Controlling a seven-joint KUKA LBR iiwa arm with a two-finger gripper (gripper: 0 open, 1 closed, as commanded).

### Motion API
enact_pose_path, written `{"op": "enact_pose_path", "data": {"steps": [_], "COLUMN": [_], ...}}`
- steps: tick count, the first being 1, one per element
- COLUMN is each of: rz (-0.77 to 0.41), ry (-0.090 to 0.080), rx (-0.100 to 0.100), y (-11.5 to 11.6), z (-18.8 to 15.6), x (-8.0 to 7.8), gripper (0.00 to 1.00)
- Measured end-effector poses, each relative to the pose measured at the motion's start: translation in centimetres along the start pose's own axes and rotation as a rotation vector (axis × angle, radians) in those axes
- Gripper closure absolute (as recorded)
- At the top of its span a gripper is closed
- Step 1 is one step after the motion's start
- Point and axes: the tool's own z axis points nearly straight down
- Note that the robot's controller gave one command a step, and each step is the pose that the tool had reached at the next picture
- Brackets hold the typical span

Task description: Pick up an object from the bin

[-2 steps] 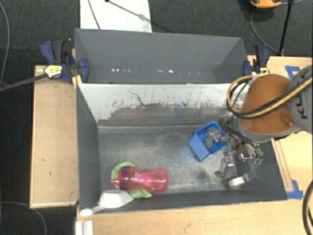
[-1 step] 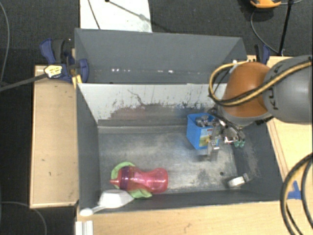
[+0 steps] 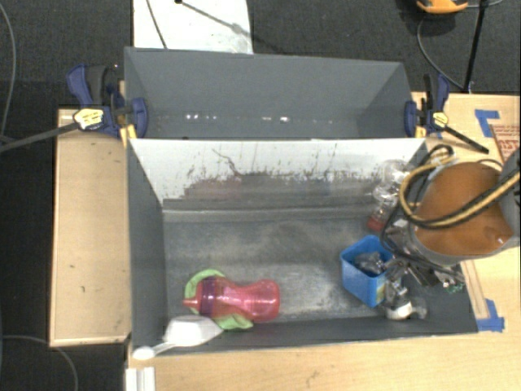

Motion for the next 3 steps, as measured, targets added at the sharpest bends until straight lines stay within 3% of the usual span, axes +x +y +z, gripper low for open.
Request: {"op": "enact_pose_path", "data": {"steps": [3], "rz": [-0.003], "ry": [0.008], "rx": [-0.003], "y": [0.00], "z": [-0.30], "x": [-0.09], "gripper": [1.00]}}
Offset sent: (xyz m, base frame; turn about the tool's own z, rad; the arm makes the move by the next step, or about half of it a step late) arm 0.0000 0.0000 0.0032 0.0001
